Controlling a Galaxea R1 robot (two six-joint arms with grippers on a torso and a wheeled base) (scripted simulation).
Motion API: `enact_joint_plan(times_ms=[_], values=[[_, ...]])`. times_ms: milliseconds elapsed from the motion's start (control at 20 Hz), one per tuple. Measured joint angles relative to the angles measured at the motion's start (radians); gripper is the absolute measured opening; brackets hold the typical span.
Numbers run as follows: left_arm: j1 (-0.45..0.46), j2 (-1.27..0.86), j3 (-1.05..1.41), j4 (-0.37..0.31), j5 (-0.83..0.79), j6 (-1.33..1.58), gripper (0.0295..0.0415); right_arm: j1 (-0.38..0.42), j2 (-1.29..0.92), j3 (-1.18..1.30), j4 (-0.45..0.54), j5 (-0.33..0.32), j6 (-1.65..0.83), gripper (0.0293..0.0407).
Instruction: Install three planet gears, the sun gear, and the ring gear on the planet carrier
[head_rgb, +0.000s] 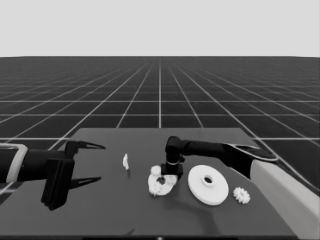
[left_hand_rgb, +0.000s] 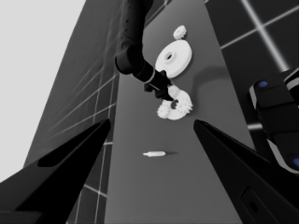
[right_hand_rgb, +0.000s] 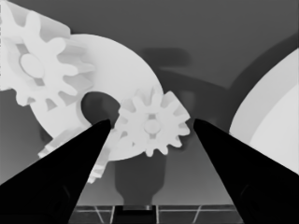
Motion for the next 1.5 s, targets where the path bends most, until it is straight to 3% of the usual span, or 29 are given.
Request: enact_joint_plan(times_ms=[250, 300, 350, 450, 750, 800, 850, 900, 1050, 1250, 1300, 1350, 1400, 1500], values=[[0.000, 0.000, 0.000, 0.000, 0.000, 0.000, 0.0385, 0.000, 0.000, 0.000, 0.000, 0.000, 0.000, 0.0385], [0.000, 0.000, 0.000, 0.000, 0.000, 0.000, 0.0385, 0.105, -0.038, 0.128, 0.126, -0.065, 0.075, 0.0385], [0.000, 0.000, 0.000, 0.000, 0.000, 0.000, 0.0385, 0.218, -0.046, 0.166, 0.220, -0.083, 0.102, 0.0385], [0.000, 0.000, 0.000, 0.000, 0.000, 0.000, 0.0385, 0.324, -0.042, 0.158, 0.312, -0.090, 0.098, 0.0385], [0.000, 0.000, 0.000, 0.000, 0.000, 0.000, 0.0385, 0.370, -0.036, 0.138, 0.358, -0.095, 0.084, 0.0385], [0.000, 0.000, 0.000, 0.000, 0.000, 0.000, 0.0385, 0.382, -0.298, 0.521, 0.369, -0.094, 0.093, 0.0385], [0.000, 0.000, 0.000, 0.000, 0.000, 0.000, 0.0385, 0.391, -0.609, 0.669, 0.378, -0.101, -0.013, 0.0385], [0.000, 0.000, 0.000, 0.000, 0.000, 0.000, 0.0385, 0.398, -0.783, 0.663, 0.382, -0.112, -0.163, 0.0385], [0.000, 0.000, 0.000, 0.000, 0.000, 0.000, 0.0385, 0.407, -0.926, 0.562, 0.379, -0.129, -0.379, 0.0385], [0.000, 0.000, 0.000, 0.000, 0.000, 0.000, 0.0385, 0.409, -0.943, 0.529, 0.378, -0.133, -0.429, 0.0385], [0.000, 0.000, 0.000, 0.000, 0.000, 0.000, 0.0385, 0.229, -0.953, 0.545, 0.216, 0.000, -0.431, 0.0385], [0.000, 0.000, 0.000, 0.000, 0.000, 0.000, 0.0385, 0.085, -0.934, 0.511, 0.118, 0.081, -0.434, 0.0385], [0.000, 0.000, 0.000, 0.000, 0.000, 0.000, 0.0385, 0.008, -0.908, 0.466, 0.067, 0.129, -0.439, 0.0385], [0.000, 0.000, 0.000, 0.000, 0.000, 0.000, 0.0385, -0.054, -0.875, 0.409, 0.027, 0.173, -0.448, 0.0385]])
